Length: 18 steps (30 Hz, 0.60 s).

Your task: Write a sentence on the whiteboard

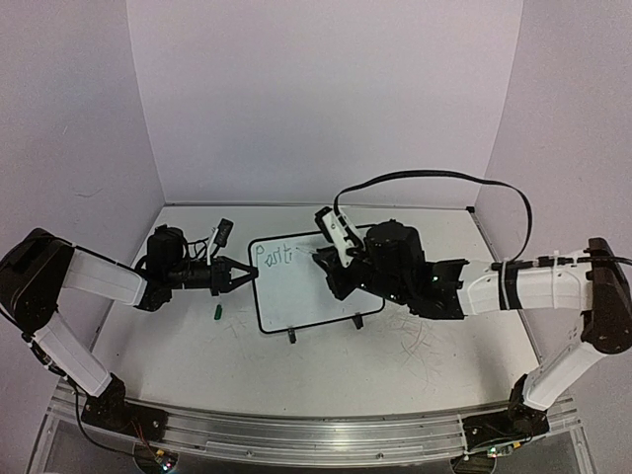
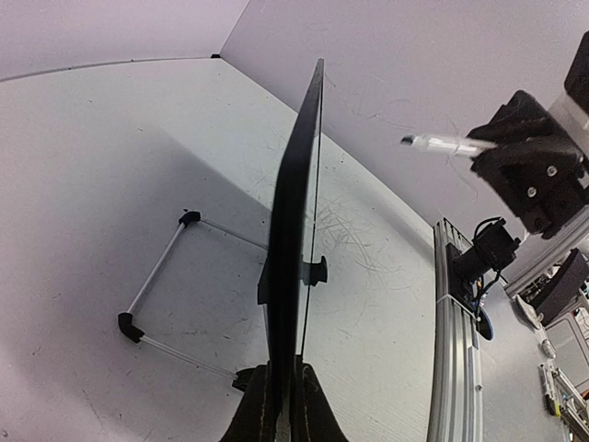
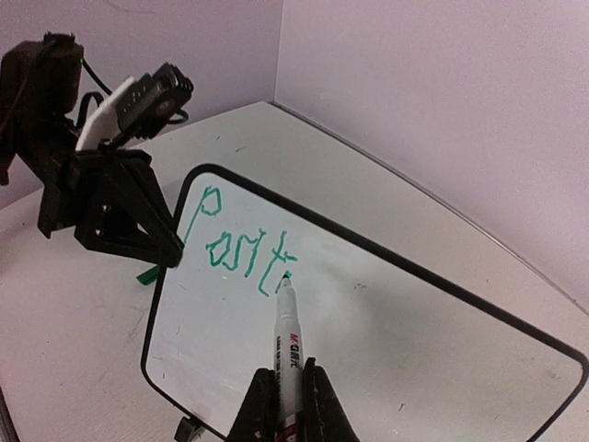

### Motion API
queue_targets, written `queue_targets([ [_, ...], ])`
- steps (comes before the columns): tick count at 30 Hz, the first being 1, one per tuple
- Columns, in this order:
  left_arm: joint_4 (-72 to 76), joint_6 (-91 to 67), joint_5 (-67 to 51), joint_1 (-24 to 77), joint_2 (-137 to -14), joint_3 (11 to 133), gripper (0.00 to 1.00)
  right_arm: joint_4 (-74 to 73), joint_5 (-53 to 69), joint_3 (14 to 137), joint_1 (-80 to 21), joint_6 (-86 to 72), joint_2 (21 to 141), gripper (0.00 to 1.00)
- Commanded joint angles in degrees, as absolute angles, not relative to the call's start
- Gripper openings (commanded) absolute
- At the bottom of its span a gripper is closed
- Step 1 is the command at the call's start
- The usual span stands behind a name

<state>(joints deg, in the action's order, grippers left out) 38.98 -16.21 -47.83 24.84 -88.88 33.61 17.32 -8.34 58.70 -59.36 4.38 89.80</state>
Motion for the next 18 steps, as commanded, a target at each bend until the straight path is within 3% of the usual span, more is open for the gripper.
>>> queue_targets([
  [1, 41.61, -14.09, -47.64, 24.91, -86.66, 33.84, 0.00, 19.42, -7.92, 58.62, -58.82, 5.95, 89.15, 0.00],
  [18, 41.46, -14.39, -46.80, 24.87, -86.35, 33.57, 0.00, 19.25, -8.67, 59.17, -58.86, 9.69, 90.82, 0.00],
])
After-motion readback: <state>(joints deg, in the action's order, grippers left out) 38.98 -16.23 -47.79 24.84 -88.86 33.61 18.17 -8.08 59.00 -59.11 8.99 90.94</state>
